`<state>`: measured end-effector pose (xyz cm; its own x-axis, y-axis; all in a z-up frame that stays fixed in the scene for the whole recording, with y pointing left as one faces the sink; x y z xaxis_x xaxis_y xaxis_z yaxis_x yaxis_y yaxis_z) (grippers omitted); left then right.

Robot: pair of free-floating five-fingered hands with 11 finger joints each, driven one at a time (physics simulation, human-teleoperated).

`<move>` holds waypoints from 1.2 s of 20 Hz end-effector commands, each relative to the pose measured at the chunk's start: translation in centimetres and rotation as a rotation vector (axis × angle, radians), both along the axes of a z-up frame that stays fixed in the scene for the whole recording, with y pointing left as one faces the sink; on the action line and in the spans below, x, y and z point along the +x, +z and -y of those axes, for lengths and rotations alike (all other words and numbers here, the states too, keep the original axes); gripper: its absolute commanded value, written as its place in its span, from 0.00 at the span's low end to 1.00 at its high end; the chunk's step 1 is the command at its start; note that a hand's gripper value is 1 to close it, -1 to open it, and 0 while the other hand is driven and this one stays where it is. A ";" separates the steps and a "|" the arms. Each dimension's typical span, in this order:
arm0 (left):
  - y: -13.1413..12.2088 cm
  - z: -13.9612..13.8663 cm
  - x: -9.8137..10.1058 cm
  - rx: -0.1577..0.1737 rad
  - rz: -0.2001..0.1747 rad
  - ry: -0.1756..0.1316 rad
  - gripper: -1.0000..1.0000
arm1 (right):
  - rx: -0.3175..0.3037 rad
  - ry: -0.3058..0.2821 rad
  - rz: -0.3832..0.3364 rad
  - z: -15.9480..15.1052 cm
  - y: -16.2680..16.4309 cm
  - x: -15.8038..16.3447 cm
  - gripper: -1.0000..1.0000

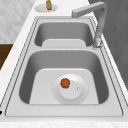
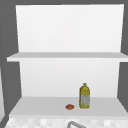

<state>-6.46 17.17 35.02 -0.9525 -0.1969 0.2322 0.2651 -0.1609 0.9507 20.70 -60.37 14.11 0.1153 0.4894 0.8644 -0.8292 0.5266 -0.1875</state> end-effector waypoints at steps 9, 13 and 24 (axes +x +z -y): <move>0.0 0.0 0.0 0.000 0.000 0.000 0.50 | -0.239 0.061 0.045 0.0 0.0 -0.5 0.00; 0.0 0.0 0.0 0.000 0.000 0.000 0.50 | -0.300 0.061 0.038 0.0 0.0 -0.5 0.00; 0.0 0.0 0.0 0.000 0.000 0.000 0.50 | -0.481 0.056 0.039 0.0 0.0 -0.5 0.00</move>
<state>-6.46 17.17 35.02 -0.9525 -0.1969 0.2322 0.2651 -0.1609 0.9507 20.23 -60.37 14.11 0.1144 0.7716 0.6257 -0.8357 0.4153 -0.3593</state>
